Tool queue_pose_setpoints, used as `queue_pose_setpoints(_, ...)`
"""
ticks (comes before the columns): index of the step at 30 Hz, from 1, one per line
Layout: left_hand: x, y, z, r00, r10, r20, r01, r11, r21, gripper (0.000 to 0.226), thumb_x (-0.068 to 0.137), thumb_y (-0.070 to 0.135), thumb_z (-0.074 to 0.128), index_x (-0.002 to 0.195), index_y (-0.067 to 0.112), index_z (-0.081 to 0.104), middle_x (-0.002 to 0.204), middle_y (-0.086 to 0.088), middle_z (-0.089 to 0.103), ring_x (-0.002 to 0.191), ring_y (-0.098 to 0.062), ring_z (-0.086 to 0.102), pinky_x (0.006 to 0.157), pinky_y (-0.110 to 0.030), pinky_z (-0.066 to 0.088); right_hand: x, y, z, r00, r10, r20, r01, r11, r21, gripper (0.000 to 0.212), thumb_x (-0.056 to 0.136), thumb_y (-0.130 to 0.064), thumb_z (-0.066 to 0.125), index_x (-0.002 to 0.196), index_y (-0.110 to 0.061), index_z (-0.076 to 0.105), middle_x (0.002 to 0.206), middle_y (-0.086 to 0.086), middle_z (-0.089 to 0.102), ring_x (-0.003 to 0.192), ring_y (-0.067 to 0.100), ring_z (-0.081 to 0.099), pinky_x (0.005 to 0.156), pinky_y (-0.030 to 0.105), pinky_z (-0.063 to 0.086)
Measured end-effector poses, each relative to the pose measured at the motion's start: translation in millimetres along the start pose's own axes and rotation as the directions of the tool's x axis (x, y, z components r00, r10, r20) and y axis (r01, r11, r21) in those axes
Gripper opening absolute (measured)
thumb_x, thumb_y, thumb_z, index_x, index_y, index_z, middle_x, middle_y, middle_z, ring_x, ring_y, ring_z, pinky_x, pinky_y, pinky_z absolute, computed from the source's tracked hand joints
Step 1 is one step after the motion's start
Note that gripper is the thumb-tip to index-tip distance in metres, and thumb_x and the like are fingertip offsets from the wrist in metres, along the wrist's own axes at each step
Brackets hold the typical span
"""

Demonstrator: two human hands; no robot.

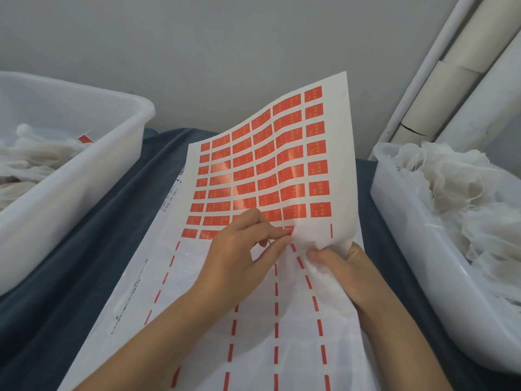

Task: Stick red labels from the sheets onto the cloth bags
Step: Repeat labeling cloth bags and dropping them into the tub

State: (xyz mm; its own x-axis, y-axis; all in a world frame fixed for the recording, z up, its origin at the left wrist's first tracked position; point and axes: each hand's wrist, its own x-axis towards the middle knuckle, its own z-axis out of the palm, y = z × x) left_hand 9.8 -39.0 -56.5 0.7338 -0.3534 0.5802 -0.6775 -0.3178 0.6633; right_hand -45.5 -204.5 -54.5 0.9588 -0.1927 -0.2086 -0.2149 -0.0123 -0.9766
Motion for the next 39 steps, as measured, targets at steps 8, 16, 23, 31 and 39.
queue_pose_setpoints(8, 2, 0, -1, 1.000, -0.003, -0.013, 0.003, 1.000, -0.017, 0.034, 0.075, 0.037, 0.058, 0.097, 0.016, 0.073, 0.084, 0.031, 0.045, 0.084, 0.009, 0.050, 0.070, -0.002, 0.042, -1, -1, 0, 0.998, 0.041, 0.038, -0.046, 0.992, 0.119, 0.022, 0.081, -0.032, 0.062, 0.103, -0.032, 0.060, 0.091, 0.000, 0.073, 0.083, 0.022, 0.071, 0.072, 0.037, 0.057)
queue_pose_setpoints(16, 3, -3, 2, 0.980, -0.196, -0.017, 0.190, 0.967, -0.171, 0.017, 0.077, 0.024, 0.070, 0.078, 0.039, 0.062, 0.077, 0.023, 0.054, 0.081, 0.006, 0.052, 0.062, -0.003, 0.041, 0, -2, 0, 0.999, 0.028, 0.030, -0.031, 0.993, 0.116, 0.022, 0.083, -0.028, 0.061, 0.105, -0.031, 0.058, 0.089, -0.004, 0.074, 0.080, 0.017, 0.071, 0.059, 0.026, 0.056)
queue_pose_setpoints(23, 5, -5, 1, 0.906, -0.354, -0.233, 0.324, 0.933, -0.157, 0.018, 0.078, 0.032, 0.066, 0.071, 0.042, 0.052, 0.080, 0.022, 0.052, 0.081, 0.009, 0.048, 0.064, 0.001, 0.039, 4, 0, -11, 0.998, 0.068, -0.009, -0.067, 0.994, 0.081, 0.049, 0.075, -0.031, 0.073, 0.120, -0.034, 0.053, 0.107, -0.001, 0.070, 0.093, 0.026, 0.069, 0.079, 0.050, 0.056)
queue_pose_setpoints(31, -5, 1, 1, 0.922, 0.254, -0.292, -0.198, 0.958, 0.206, 0.022, 0.084, 0.028, 0.063, 0.084, 0.009, 0.073, 0.080, -0.002, 0.066, 0.081, -0.006, 0.054, 0.071, -0.009, 0.046, 6, -10, -4, 0.874, -0.275, -0.401, 0.057, 0.877, -0.477, 0.042, 0.062, -0.063, 0.055, 0.094, -0.037, 0.060, 0.122, -0.014, 0.047, 0.102, 0.008, 0.054, 0.075, 0.016, 0.041)
queue_pose_setpoints(39, -14, 4, 12, 0.885, 0.457, -0.090, -0.416, 0.862, 0.288, 0.020, 0.095, 0.034, 0.043, 0.098, 0.019, 0.056, 0.095, 0.007, 0.049, 0.086, -0.012, 0.048, 0.088, -0.008, 0.034, -5, -11, -3, 0.999, 0.019, -0.043, -0.024, 0.992, -0.128, 0.053, 0.056, -0.063, 0.062, 0.099, -0.033, 0.067, 0.101, -0.015, 0.070, 0.096, 0.016, 0.065, 0.089, 0.034, 0.050)
